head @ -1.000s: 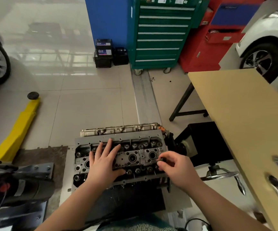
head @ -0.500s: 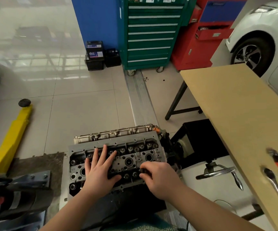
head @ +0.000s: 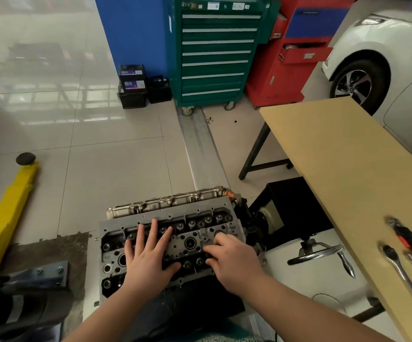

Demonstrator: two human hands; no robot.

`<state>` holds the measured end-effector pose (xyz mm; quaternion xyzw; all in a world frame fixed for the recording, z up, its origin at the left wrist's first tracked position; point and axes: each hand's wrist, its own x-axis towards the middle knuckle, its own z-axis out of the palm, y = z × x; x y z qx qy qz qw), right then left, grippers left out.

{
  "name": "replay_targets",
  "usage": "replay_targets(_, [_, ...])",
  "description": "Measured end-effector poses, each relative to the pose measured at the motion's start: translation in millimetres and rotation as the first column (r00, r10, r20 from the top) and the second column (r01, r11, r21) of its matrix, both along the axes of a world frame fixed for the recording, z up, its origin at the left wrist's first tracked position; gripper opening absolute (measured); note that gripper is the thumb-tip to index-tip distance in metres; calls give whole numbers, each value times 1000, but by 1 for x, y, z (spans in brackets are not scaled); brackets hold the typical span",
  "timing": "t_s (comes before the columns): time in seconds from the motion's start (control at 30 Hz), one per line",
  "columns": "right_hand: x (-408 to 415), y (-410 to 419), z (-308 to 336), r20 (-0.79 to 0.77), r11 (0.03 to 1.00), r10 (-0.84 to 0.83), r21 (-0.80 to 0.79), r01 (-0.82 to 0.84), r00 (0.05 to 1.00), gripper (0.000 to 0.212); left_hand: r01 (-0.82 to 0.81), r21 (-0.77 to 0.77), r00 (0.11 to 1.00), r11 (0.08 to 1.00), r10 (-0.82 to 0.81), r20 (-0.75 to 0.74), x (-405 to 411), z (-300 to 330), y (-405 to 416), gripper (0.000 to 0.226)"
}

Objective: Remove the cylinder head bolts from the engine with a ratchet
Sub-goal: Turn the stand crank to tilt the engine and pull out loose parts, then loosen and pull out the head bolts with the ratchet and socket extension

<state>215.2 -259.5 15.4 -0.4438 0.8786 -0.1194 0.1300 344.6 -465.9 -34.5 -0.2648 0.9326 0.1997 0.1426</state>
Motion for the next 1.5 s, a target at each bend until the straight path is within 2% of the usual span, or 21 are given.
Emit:
replay_targets(0.1, [1,13,-17,89,994,-106,45,102,990,52,-16,30,999,999,15,30,-5,12,2,94])
replay_targets(0.17, [3,26,-22,122,990,-143,31,140,982,55,-25,16,999,1000,24,37,-10,20,6,85])
replay_targets(0.3, [1,60,-35,211,950,-296,-37,310,932,43,117,-19,992,993,-118,-38,-41,43,25,69])
replay_targets(0.47, [-17,135,-46,173,812,-544,-136,567,821,26,368,128,918,921,-337,-209,-107,89,80,42])
replay_targets(0.6, [-45,220,-43,142,613,-760,-169,772,634,28,441,408,897,799,-382,-220,-164,118,141,21])
replay_targets(0.7, [-80,305,-42,158,398,-893,-158,904,421,24,426,554,900,715,-399,-177,-207,124,199,16])
replay_targets(0.8, [-120,393,-44,138,180,-972,-96,979,192,27,242,731,940,638,-340,-15,-248,126,264,11])
replay_targets(0.9, [-166,463,-46,49,91,-995,33,995,90,32,-5,866,951,500,-265,159,-282,115,326,14])
replay_targets(1.0, [-211,507,-56,-19,95,-995,186,978,101,38,-41,859,925,510,-307,226,-308,88,387,14])
replay_targets(1.17, [-264,534,-85,-71,263,-948,378,888,311,47,-172,840,857,515,-342,385,-343,41,487,13])
replay_targets(1.23, [-271,536,-101,-108,326,-912,397,858,396,46,-233,812,853,535,-288,435,-355,19,526,13])
replay_targets(1.3, [-271,535,-117,-146,365,-882,392,845,449,58,-310,772,866,555,-169,470,-372,-2,559,16])
replay_targets(1.37, [-266,536,-129,-154,343,-896,354,870,416,64,-420,738,859,529,-31,511,-391,-24,584,21])
replay_targets(1.5, [-258,539,-151,-123,285,-935,304,909,334,57,-560,703,820,437,176,544,-418,-54,612,17])
